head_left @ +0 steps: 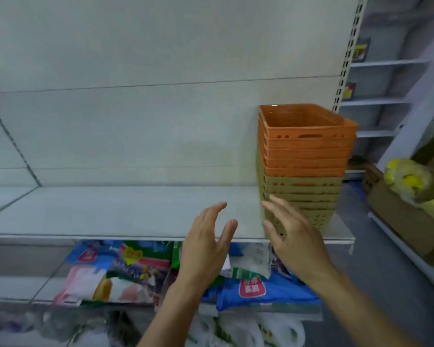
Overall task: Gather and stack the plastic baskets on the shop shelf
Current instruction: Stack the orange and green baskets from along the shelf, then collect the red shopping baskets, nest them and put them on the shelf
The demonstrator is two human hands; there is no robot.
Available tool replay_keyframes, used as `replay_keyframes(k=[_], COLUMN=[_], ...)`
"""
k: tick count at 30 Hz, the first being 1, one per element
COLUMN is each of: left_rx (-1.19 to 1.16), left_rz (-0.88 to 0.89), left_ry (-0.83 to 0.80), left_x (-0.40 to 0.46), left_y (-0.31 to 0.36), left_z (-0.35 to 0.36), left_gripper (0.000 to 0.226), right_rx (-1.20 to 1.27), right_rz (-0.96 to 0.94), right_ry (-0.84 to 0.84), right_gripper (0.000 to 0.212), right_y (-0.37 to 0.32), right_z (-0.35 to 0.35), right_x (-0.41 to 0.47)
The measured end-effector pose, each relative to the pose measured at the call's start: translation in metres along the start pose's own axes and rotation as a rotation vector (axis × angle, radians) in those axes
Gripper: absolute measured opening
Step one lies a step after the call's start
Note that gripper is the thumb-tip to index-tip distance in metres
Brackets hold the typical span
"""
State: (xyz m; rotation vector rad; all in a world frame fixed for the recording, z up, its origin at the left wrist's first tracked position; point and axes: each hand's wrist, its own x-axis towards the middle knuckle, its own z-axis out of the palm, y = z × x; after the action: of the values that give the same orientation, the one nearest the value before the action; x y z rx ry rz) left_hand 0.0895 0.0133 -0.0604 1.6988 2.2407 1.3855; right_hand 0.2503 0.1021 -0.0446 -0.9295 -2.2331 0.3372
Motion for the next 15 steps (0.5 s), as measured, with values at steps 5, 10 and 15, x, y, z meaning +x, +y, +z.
replay_keyframes(k=[5,10,15], left_rx=[0.033,0.113,0.200], left_rz=[-0.159,-0.310,-0.461], left_ry=[0.051,0.055,0.082], left_x=[-0.064,-0.134,-0.201], left_y=[-0.076,-0.161,-0.245], left_z=[-0.061,-0.147,-0.241], left_gripper=[0.048,0.055,0.040], right_rx=[0.086,0.193,0.235], right_rz=[-0.090,-0.168,-0.200], right_ry=[-0.088,-0.150,-0.382], right_gripper=[0.039,0.036,0.034], right_y=[-0.064,-0.157,-0.258], right_z=[0.077,0.166,0.258], right_x=[-0.027,-0.056,-0.083])
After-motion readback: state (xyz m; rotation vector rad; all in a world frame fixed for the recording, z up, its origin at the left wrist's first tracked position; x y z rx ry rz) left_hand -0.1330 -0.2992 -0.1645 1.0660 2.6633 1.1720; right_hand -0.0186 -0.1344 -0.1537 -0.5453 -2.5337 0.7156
